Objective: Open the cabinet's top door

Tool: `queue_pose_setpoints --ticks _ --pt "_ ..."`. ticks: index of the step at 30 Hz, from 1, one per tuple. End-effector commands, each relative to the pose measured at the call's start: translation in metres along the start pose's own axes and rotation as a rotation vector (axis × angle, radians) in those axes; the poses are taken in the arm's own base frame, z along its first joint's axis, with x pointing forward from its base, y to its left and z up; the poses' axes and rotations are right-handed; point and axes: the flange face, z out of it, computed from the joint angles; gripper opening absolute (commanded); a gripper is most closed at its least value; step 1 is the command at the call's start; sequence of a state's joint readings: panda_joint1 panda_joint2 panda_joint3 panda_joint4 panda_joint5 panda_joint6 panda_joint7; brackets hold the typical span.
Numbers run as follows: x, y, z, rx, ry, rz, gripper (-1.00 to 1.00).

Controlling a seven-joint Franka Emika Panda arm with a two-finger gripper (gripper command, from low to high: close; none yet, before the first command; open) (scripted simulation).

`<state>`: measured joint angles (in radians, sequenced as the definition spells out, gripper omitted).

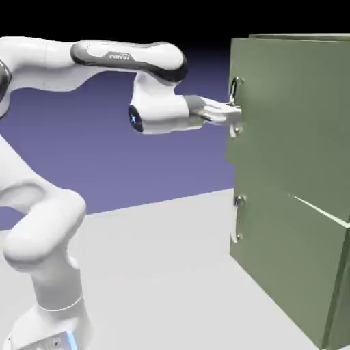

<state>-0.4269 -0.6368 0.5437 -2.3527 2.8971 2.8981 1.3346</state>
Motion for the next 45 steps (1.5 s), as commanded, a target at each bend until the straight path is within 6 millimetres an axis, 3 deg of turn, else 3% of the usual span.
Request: queue_pose_setpoints --ticks 1,21,37,45 --pt "0.000 -0.001 -0.003 -0.006 0.006 0.001 -1.00" --pt "-0.045 -0.045 -0.110 -0.223 0.223 0.002 -1.00" --pt "-0.072 -0.073 -0.151 -0.323 0.323 0.002 -1.00" --pt "-0.098 -0.099 -0.181 -0.406 0.405 0.002 -1.00"
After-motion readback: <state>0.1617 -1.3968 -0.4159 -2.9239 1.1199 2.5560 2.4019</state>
